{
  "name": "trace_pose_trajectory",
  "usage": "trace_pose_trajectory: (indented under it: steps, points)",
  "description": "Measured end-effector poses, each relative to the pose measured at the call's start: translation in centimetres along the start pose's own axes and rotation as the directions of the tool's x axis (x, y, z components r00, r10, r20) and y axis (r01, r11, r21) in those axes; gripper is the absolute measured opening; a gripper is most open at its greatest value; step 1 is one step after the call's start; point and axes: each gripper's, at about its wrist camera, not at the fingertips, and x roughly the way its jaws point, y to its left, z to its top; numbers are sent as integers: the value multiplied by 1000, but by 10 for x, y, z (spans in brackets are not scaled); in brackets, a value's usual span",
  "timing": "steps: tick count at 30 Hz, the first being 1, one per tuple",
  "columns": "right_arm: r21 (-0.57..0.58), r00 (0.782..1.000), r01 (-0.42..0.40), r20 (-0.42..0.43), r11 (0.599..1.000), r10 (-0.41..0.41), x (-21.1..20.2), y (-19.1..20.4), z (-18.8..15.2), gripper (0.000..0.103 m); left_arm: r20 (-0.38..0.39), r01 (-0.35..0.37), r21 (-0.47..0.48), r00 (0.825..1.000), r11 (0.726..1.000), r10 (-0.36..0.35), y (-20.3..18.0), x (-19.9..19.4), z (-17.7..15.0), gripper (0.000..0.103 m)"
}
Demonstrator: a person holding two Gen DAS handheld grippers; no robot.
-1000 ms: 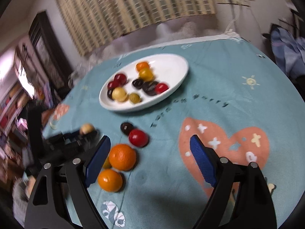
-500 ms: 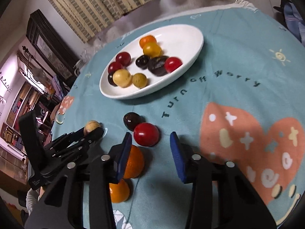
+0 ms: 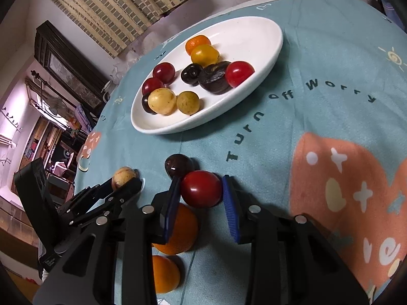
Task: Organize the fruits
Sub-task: 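Grasp the red plum with the right gripper while the left holds the pear, then place the pear and red plum on the plate, opening both grippers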
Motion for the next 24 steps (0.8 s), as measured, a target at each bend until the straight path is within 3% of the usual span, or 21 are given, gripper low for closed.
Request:
trace_pose_trajectory:
  steps: [6,11,15,18,19,20,22,24]
  points:
    - [8,994,8,104,1000,-9,-38,-7,5,32,43,-1,28,999,1000,0,-8,-10,3,40]
    - [-34,971,31,237,999,-23,-83,6,18,32,120,80,22,989,997,-82,-19,-38,28,38]
    - [-65,965,71,258,995,-52,-83,17,45,32,147,103,60,983,993,-111,-39,-39,64,38]
    - [-50,962,65,269,997,-50,-72,17,61,32,156,105,56,981,993,-112,-37,-41,66,38]
    - [-45,964,42,266,998,-28,-71,14,62,32,145,108,63,983,992,-116,-34,-42,60,44]
    - [-51,963,32,267,998,-17,-69,14,60,32,136,91,78,986,993,-101,-31,-45,52,56]
    - [-53,962,31,273,998,-15,-66,12,58,32,135,29,69,990,997,-38,-16,-48,33,69]
    - [-43,969,20,249,999,-9,-60,10,58,32,92,50,34,994,998,-52,-4,-42,22,69]
